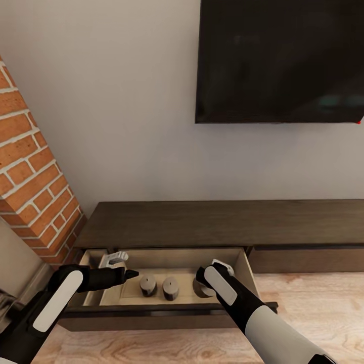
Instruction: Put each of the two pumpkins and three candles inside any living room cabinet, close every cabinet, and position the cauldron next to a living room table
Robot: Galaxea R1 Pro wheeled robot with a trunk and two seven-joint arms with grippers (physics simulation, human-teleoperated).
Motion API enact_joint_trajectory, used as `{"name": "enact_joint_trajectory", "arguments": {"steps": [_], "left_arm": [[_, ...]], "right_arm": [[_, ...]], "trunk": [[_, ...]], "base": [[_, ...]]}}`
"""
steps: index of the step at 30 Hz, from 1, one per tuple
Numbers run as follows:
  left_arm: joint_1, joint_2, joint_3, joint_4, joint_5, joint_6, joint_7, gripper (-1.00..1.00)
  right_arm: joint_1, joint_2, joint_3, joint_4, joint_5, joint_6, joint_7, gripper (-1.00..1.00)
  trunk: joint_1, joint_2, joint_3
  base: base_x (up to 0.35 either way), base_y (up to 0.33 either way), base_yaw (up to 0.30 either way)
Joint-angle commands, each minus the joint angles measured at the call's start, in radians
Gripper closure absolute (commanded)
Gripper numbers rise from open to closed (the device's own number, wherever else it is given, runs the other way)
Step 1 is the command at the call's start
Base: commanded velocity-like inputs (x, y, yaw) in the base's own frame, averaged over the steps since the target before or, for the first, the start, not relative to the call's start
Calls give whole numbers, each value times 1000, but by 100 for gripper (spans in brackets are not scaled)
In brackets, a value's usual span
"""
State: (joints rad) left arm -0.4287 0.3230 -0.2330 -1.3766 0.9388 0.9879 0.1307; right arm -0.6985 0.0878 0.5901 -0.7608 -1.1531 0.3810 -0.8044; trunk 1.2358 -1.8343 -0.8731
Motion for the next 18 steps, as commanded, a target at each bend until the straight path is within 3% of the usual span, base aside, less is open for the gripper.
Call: {"name": "enact_joint_trajectory", "arguments": {"steps": [1,9,18], "left_arm": [[-1,1,-2,-1,10,2,10,-100],[-1,1,-2,-1,9,2,10,-100],[-1,1,-2,-1,9,2,10,-100]], "right_arm": [[-1,0,3,-1,2,3,-6,100],[-1,0,8,0,40,-29,-7,100],[-1,0,8,-1,47,-32,-7,100]], "trunk": [[4,-8,-4],[35,-64,-29],[69,-127,-57]], "base": [[0,0,0],[0,0,0],[0,0,0]]}}
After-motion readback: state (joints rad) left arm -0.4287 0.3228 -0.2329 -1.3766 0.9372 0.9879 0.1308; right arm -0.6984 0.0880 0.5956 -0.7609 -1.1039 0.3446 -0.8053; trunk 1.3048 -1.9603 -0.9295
